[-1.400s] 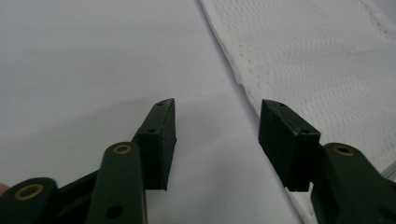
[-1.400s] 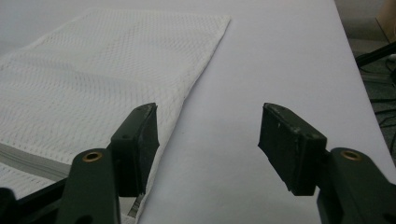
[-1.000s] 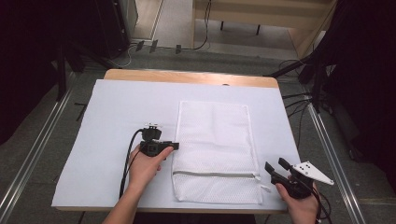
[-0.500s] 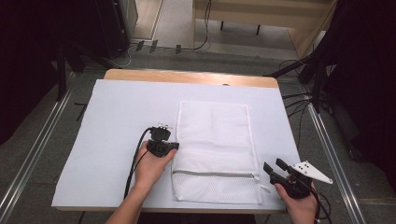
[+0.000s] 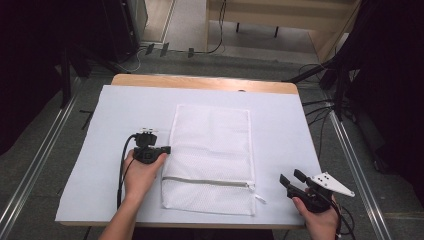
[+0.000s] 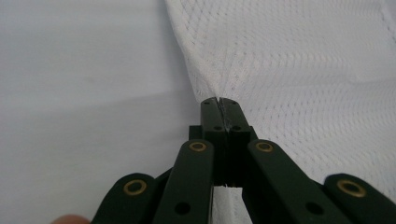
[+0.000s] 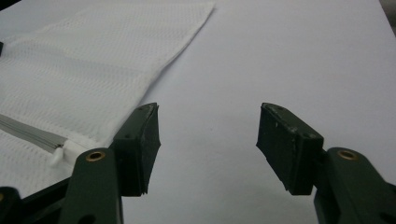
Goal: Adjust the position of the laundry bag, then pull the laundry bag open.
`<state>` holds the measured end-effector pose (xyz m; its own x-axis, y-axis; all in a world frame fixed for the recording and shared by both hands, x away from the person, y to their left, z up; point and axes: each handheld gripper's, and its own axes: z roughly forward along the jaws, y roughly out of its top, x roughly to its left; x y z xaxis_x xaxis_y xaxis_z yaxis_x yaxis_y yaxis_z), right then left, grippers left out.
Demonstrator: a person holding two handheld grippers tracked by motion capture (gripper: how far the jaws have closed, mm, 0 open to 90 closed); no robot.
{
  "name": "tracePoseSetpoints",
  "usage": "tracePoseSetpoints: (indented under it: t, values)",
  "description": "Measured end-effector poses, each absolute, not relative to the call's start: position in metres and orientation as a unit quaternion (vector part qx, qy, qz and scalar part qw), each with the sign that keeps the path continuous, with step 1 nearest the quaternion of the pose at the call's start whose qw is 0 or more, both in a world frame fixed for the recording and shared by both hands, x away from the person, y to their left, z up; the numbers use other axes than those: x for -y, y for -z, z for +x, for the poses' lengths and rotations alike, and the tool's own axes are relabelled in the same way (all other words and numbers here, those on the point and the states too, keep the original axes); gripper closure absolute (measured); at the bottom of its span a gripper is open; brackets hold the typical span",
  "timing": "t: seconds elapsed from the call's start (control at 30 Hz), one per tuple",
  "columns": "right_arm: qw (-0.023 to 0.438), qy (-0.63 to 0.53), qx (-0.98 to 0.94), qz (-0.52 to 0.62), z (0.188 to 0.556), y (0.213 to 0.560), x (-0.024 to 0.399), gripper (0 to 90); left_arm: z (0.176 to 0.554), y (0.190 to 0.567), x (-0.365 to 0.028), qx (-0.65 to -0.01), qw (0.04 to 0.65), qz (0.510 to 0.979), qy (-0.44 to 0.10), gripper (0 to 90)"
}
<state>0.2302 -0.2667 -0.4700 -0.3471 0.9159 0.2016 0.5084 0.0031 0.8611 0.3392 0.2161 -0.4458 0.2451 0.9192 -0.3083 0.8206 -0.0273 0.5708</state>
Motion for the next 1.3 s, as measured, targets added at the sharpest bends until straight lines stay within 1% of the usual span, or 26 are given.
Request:
tracePoseSetpoints:
  t: [0.1, 0.2, 0.33, 0.47, 0.5, 0.53, 0.57, 0.63, 0.67, 0.7, 0.77, 0.83, 0.87, 0.93, 0.97, 1.0, 1.03, 1.07, 1.13, 1.17, 1.2, 1.23, 1.27, 1.3]
  values:
    - [0.220, -0.466, -0.675, 0.528, 0.230, 0.470, 0.265, 38.4, 0.336, 0.447, -0.230, -0.621, 0.340, 0.702, -0.079, 90.0]
    - [0.222, -0.465, -0.676, 0.527, 0.231, 0.471, 0.264, 38.0, 0.334, 0.448, -0.236, -0.622, 0.338, 0.702, -0.080, 90.0]
    - [0.228, -0.463, -0.676, 0.525, 0.230, 0.470, 0.261, 38.1, 0.331, 0.451, -0.253, -0.637, 0.347, 0.684, -0.079, 90.0]
    - [0.229, -0.464, -0.678, 0.522, 0.230, 0.469, 0.259, 38.2, 0.331, 0.450, -0.256, -0.636, 0.349, 0.684, -0.079, 90.0]
    - [0.229, -0.463, -0.679, 0.522, 0.230, 0.469, 0.258, 38.3, 0.330, 0.450, -0.257, -0.626, 0.352, 0.691, -0.079, 90.0]
    - [0.227, -0.465, -0.678, 0.522, 0.229, 0.469, 0.257, 38.7, 0.327, 0.448, -0.258, -0.621, 0.363, 0.690, -0.085, 86.2]
    - [0.223, -0.471, -0.676, 0.521, 0.229, 0.469, 0.257, 40.6, 0.324, 0.447, -0.259, -0.614, 0.379, 0.686, -0.092, 78.2]
    - [0.218, -0.481, -0.670, 0.522, 0.228, 0.467, 0.254, 42.0, 0.314, 0.443, -0.260, -0.594, 0.411, 0.681, -0.116, 59.4]
    - [0.219, -0.485, -0.667, 0.522, 0.227, 0.466, 0.252, 42.6, 0.308, 0.442, -0.259, -0.584, 0.423, 0.680, -0.131, 52.5]
    - [0.218, -0.489, -0.666, 0.520, 0.227, 0.465, 0.250, 43.2, 0.302, 0.440, -0.257, -0.575, 0.429, 0.682, -0.142, 46.6]
    - [0.201, -0.489, -0.668, 0.524, 0.227, 0.464, 0.245, 44.8, 0.293, 0.437, -0.251, -0.561, 0.429, 0.691, -0.155, 41.5]
    - [0.203, -0.489, -0.669, 0.522, 0.227, 0.464, 0.241, 45.7, 0.288, 0.434, -0.248, -0.553, 0.433, 0.696, -0.150, 40.9]
    - [0.190, -0.489, -0.673, 0.521, 0.226, 0.464, 0.233, 48.7, 0.279, 0.429, -0.244, -0.545, 0.453, 0.692, -0.137, 41.5]
    - [0.186, -0.486, -0.679, 0.519, 0.226, 0.463, 0.229, 49.3, 0.275, 0.428, -0.241, -0.543, 0.463, 0.689, -0.129, 43.1]
    - [0.193, -0.474, -0.678, 0.527, 0.226, 0.461, 0.221, 52.3, 0.271, 0.427, -0.233, -0.540, 0.478, 0.685, -0.107, 44.2]
    - [0.180, -0.479, -0.676, 0.531, 0.226, 0.461, 0.217, 54.5, 0.271, 0.427, -0.233, -0.540, 0.478, 0.685, -0.107, 45.6]
    - [0.161, -0.489, -0.676, 0.528, 0.227, 0.461, 0.213, 55.8, 0.270, 0.427, -0.221, -0.525, 0.487, 0.694, -0.084, 46.8]
    - [0.140, -0.495, -0.675, 0.528, 0.227, 0.461, 0.209, 57.8, 0.270, 0.427, -0.221, -0.525, 0.487, 0.694, -0.084, 47.9]
    - [0.102, -0.498, -0.683, 0.524, 0.229, 0.465, 0.198, 58.9, 0.270, 0.431, -0.204, -0.508, 0.483, 0.711, -0.063, 50.6]
    - [0.091, -0.496, -0.689, 0.520, 0.229, 0.467, 0.192, 58.8, 0.270, 0.433, -0.199, -0.503, 0.480, 0.717, -0.055, 52.1]
    - [0.091, -0.496, -0.689, 0.520, 0.229, 0.467, 0.192, 58.8, 0.270, 0.433, -0.199, -0.503, 0.480, 0.717, -0.055, 53.3]
    - [0.077, -0.482, -0.707, 0.512, 0.229, 0.471, 0.179, 57.9, 0.270, 0.437, -0.189, -0.494, 0.478, 0.725, -0.037, 54.8]
    - [0.077, -0.482, -0.707, 0.512, 0.229, 0.471, 0.179, 57.9, 0.270, 0.437, -0.189, -0.494, 0.478, 0.725, -0.037, 56.0]
    - [0.070, -0.468, -0.723, 0.503, 0.229, 0.473, 0.168, 55.3, 0.269, 0.440, -0.180, -0.483, 0.473, 0.736, -0.029, 57.7]
